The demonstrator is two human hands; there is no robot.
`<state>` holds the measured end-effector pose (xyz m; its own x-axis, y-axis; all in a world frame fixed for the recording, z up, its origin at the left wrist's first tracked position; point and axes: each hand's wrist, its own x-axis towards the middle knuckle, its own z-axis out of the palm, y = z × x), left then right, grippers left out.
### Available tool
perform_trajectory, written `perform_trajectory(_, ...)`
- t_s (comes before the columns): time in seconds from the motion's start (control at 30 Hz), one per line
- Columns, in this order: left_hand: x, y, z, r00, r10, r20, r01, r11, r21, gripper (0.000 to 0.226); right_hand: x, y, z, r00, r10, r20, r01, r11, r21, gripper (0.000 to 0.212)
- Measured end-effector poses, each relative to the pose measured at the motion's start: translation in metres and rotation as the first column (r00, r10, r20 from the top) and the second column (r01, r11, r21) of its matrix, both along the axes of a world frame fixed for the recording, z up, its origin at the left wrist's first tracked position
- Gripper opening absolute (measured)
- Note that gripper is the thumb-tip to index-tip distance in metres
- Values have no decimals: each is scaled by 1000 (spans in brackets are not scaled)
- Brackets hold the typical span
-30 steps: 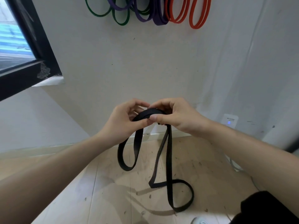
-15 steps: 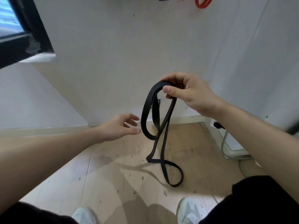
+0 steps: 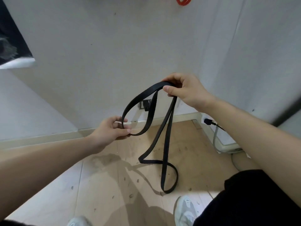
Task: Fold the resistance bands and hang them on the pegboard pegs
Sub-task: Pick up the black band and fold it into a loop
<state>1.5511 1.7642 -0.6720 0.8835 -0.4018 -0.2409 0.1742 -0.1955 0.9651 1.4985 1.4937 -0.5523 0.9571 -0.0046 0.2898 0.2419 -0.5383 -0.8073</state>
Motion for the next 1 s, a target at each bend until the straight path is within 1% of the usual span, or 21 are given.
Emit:
perform_trajectory(0.17,6,4,16,991,128,48,-123,987,-99,35,7,-24,-14,993,-99,-56,98,995,-15,18)
perform_trajectory(0.23,10,4,24,984,164,64,-155,979,-129,36,8,-29,-18,990,-121,-73,117,992,-52,17)
perform_trajectory(0.4,13,8,39,982,166,89,-148,972,-181,30,9,-30,-25,986,-133,-105,113,978,-172,16)
perform_trajectory(0.5,13,10,47,987,132,94,-111,973,-200,28,10,-30,-28,985,-123,-120,94,971,-219,13)
perform_trajectory(0.6,11,11,52,993,77,89,-57,977,-205,25,11,-28,-29,986,-125,-113,97,970,-224,13)
perform_trajectory(0.77,7,15,56,994,-27,105,42,989,-144,25,14,-28,-30,985,-153,-83,133,969,-207,15)
perform_trajectory(0.83,3,17,58,991,-95,94,105,989,-108,23,16,-29,-30,982,-175,-74,156,966,-207,14)
perform_trajectory(0.93,-1,19,61,980,-183,76,190,977,-99,22,18,-31,-32,975,-215,-59,199,958,-209,12)
perform_trajectory(1.0,-1,20,62,975,-194,105,205,973,-108,22,18,-31,-33,974,-221,-58,203,953,-227,12)
